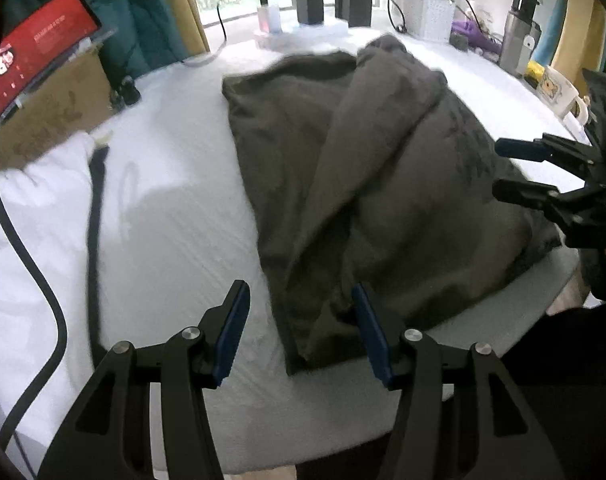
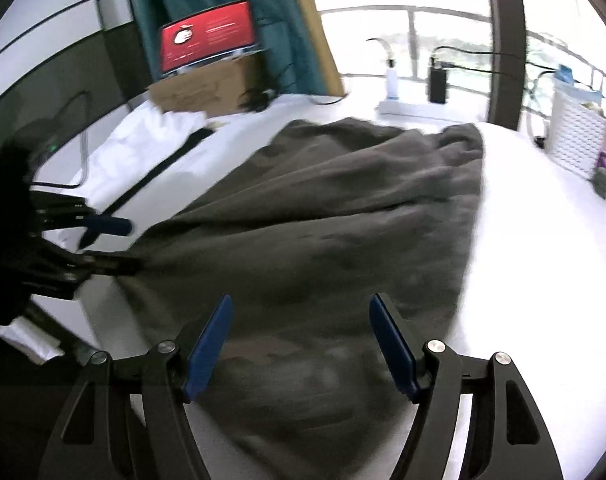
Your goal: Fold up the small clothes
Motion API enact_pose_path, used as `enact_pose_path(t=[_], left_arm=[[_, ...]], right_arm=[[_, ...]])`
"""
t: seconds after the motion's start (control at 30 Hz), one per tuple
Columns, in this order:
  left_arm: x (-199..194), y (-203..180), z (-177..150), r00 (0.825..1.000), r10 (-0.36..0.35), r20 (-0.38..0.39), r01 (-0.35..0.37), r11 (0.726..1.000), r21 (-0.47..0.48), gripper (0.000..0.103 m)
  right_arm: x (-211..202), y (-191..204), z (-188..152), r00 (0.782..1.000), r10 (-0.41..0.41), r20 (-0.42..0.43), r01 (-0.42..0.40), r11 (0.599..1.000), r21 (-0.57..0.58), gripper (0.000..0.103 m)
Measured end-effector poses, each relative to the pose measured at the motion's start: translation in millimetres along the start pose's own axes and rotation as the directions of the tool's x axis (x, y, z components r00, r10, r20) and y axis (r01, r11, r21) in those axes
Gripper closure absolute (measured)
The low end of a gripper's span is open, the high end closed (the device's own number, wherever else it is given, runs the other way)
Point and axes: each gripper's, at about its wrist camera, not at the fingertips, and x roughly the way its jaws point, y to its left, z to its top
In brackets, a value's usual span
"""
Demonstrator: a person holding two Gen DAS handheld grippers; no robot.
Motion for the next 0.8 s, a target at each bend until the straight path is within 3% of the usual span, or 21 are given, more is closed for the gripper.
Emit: enact_pose_path(t=[0.37, 0.6, 0.8], left_arm=[[10.9, -35.5, 71.4, 0.994, -0.049, 0.098, 0.039, 0.995, 0.096, 0.048], [37.5, -74.2, 114.8, 0.990, -0.112, 0.091, 0.093, 0.976, 0.196, 0.048], [57.7, -103.2, 140.8, 0.990, -0.113, 0.078, 0.089, 0.959, 0.270, 0.048]], right_arm=[[-4.7, -64.9, 10.0, 0.996, -0.088, 0.022, 0.085, 0.991, 0.099, 0.030], [-7.6, -104.0, 8.9, 0.993, -0.117, 0.020, 0.113, 0.981, 0.156, 0.030], [-9.8, -131.9, 6.6, 0.992, -0.125, 0.018, 0.119, 0.971, 0.207, 0.030]])
